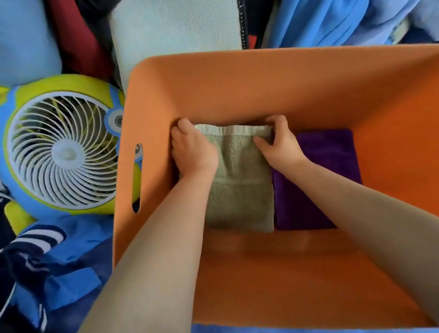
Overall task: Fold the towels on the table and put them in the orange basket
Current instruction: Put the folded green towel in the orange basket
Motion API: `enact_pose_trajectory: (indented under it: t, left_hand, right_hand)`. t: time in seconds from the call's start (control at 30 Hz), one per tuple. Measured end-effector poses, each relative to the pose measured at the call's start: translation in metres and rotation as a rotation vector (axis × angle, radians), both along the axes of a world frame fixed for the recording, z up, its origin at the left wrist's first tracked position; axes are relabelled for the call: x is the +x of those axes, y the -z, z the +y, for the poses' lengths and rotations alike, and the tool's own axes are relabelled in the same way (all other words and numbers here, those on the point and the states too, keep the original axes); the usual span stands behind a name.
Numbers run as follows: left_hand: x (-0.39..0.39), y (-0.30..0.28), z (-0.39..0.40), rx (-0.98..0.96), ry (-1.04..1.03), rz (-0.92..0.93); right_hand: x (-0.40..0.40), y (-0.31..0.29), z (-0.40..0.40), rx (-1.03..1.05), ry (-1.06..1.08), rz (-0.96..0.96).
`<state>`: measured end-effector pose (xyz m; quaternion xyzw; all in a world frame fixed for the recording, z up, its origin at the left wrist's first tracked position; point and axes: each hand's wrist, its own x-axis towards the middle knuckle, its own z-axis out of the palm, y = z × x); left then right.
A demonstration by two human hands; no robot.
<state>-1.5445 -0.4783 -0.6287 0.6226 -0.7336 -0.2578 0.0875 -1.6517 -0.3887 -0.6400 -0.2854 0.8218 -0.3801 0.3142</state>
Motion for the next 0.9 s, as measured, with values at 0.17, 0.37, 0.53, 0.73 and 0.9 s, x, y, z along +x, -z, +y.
enact_pose_trajectory:
  t: [0.17,0.37,0.53,0.73,0.9]
  left_hand:
    - [0.018,-0.001,0.010,-0.432,0.201,0.043]
    - [0.030,0.021,0.023,-0.461,0.649,-0.167]
    - [0.040,0.051,0.011,-0.232,0.603,-0.308]
    - [0.040,0.057,0.013,-0.178,0.583,-0.321]
    - [0.038,0.029,0.010,-0.083,0.639,-0.430]
  right_hand:
    - [0.010,-0.003,0.006,0.133,-0.033,0.529]
    - [0.034,0.009,0.021,0.101,-0.469,0.680]
    - [0.030,0.034,0.018,0.269,-0.591,0.632]
    - [0.033,0.038,0.013,0.360,-0.632,0.614]
    - [0.027,0.012,0.012,0.506,-0.730,0.595]
